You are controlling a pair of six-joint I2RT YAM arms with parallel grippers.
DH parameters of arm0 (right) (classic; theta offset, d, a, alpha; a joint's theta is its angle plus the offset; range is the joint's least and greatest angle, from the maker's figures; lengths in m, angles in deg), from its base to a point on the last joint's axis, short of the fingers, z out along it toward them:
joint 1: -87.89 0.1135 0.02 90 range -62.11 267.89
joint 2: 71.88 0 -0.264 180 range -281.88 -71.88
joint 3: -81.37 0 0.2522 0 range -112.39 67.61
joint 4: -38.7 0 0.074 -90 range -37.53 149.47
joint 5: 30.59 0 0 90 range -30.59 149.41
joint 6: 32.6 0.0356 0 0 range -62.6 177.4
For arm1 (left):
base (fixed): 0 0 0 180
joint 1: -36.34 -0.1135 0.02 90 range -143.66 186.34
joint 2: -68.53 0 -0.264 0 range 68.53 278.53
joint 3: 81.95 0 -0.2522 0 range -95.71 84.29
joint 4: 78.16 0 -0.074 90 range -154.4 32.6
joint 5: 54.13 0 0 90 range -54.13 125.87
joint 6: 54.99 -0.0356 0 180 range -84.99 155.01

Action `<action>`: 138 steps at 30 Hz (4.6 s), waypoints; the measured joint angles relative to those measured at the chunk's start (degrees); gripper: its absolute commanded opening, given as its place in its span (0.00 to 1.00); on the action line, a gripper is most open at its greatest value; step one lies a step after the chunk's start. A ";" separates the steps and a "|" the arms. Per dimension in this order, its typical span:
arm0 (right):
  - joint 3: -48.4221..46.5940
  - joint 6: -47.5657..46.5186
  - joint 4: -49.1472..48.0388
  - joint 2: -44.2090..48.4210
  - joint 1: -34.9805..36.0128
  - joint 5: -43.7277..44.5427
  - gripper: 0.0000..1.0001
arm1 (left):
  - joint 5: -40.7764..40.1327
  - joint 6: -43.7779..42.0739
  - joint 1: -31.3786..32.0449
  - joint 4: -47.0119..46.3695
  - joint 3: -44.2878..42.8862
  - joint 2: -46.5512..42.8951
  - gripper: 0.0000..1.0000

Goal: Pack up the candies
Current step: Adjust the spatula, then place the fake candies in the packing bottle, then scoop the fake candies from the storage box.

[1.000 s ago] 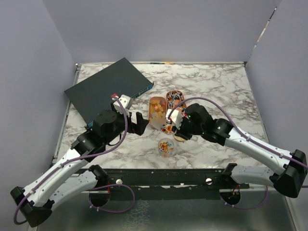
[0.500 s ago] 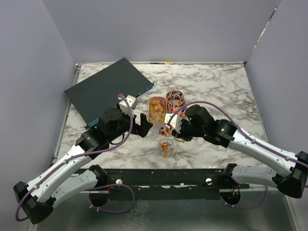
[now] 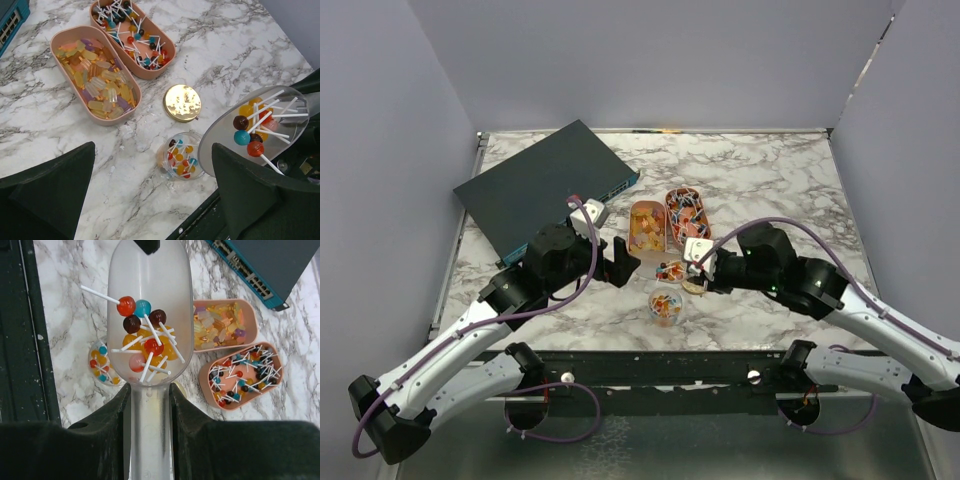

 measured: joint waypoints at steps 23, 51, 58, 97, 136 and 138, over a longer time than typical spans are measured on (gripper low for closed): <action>2.49 0.50 -0.44 6.67 0.00 -3.26 0.00 | 2.38 0.31 0.35 -0.22 0.02 -0.68 0.99; 0.90 -1.01 20.20 -4.57 0.09 1.29 0.01 | -8.17 -6.36 0.31 -0.11 1.27 -8.87 0.99; -0.07 -0.98 21.86 -7.45 0.09 3.67 0.01 | -8.59 -6.51 0.31 -0.07 2.69 -9.53 0.99; -17.53 9.11 26.40 -19.76 0.09 17.94 0.01 | -9.77 -6.67 0.31 -0.07 3.37 -11.82 0.99; -49.55 39.63 39.65 -56.08 -5.31 15.47 0.01 | -10.67 -6.60 0.31 -0.02 3.48 -16.87 0.99; -50.12 39.80 39.63 -56.76 -5.40 14.97 0.00 | -10.69 -6.58 0.31 -0.02 3.48 -17.16 0.99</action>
